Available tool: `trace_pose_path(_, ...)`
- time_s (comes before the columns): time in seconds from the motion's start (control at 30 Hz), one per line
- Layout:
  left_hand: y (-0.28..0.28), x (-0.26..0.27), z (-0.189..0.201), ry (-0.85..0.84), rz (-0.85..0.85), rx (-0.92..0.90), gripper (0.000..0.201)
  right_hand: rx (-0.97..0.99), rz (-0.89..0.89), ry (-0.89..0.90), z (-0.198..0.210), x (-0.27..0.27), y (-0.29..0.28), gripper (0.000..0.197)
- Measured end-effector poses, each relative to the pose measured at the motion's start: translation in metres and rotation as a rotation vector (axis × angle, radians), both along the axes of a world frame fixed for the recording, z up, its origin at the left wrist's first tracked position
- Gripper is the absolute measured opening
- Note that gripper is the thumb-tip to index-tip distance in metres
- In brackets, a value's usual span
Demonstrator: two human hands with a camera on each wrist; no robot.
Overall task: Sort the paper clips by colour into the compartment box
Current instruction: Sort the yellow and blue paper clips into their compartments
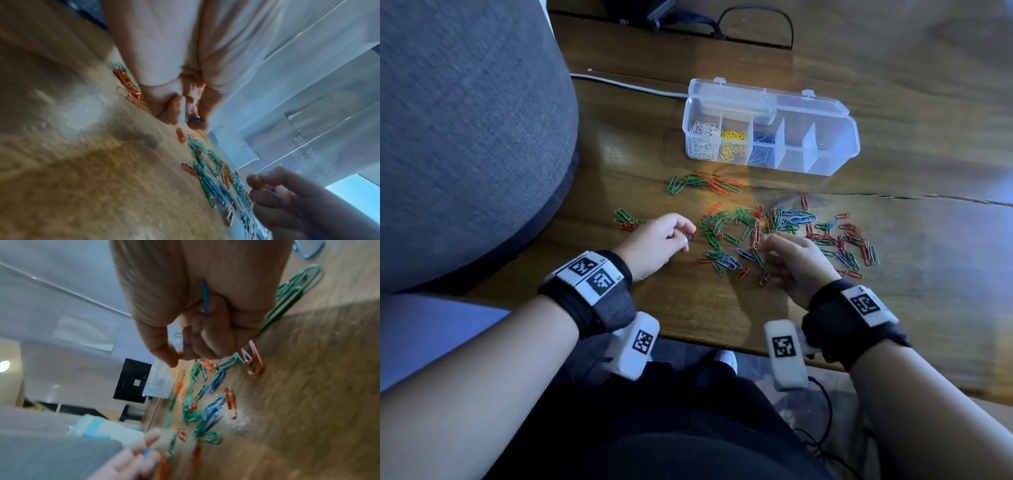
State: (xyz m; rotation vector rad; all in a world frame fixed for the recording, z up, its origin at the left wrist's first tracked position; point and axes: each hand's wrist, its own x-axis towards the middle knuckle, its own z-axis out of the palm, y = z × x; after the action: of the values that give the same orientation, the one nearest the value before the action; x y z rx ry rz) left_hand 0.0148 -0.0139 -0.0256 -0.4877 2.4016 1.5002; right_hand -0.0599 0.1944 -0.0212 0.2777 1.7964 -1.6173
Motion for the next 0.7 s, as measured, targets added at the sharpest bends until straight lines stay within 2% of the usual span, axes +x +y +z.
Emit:
trace_pose_path(0.03,0.002,-0.001,0.0,-0.012,0.025,0.041,0.024,0.072,0.031,0.08,-0.003,-0.001,0.001,0.024)
trace_pose_path(0.1,0.007,-0.004,-0.003,-0.014,0.048,0.061,0.03,0.35,0.207,0.358,-0.008,-0.001,-0.002,0.014)
trace_pose_path(0.17,0.016,-0.007,-0.003,0.001,-0.001,-0.027,0.029,0.554,0.4,0.571,-0.009,0.0,-0.008,0.005)
trace_pose_path(0.2,0.021,-0.009,-0.003,0.006,-0.057,-0.099,0.027,0.64,0.492,0.627,-0.01,0.002,-0.012,0.007)
trace_pose_path(0.27,0.03,-0.011,-0.003,0.03,-0.193,-0.251,0.026,0.774,0.6,0.669,-0.013,0.004,-0.016,0.013)
trace_pose_path(0.37,0.036,-0.013,-0.004,0.06,-0.38,-0.43,0.03,0.818,0.602,0.637,-0.014,0.002,-0.019,0.007)
trace_pose_path(0.43,0.029,-0.011,-0.005,0.039,-0.403,-0.497,0.031,0.821,0.603,0.61,-0.013,0.001,-0.021,0.004)
trace_pose_path(0.5,0.02,-0.008,-0.005,0.019,-0.367,-0.486,0.03,0.776,0.591,0.581,-0.013,-0.001,-0.021,0.008)
trace_pose_path(0.57,0.011,-0.006,-0.003,0.007,-0.284,-0.422,0.028,0.611,0.491,0.482,-0.01,-0.001,-0.02,0.017)
trace_pose_path(0.63,0.002,-0.005,0.0,-0.008,-0.185,-0.342,0.026,0.313,0.26,0.232,-0.002,-0.001,-0.016,0.022)
trace_pose_path(0.7,-0.004,-0.005,0.0,-0.012,-0.087,-0.222,0.025,-0.073,0.052,-0.122,0.001,-0.002,-0.01,0.014)
